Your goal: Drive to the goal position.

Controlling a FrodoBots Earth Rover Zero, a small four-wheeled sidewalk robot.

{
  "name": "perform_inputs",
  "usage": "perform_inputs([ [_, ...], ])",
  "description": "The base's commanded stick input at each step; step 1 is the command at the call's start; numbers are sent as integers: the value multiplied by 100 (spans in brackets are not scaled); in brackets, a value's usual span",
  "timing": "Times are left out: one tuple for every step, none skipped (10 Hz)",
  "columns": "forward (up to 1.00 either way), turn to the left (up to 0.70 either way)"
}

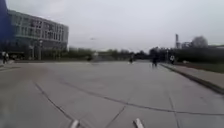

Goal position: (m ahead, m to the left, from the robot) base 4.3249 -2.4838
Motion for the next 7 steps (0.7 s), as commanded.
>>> perform_inputs([
  [77, -23],
  [77, -17],
  [77, -26],
  [77, -38],
  [77, -38],
  [77, -38],
  [77, -38],
])
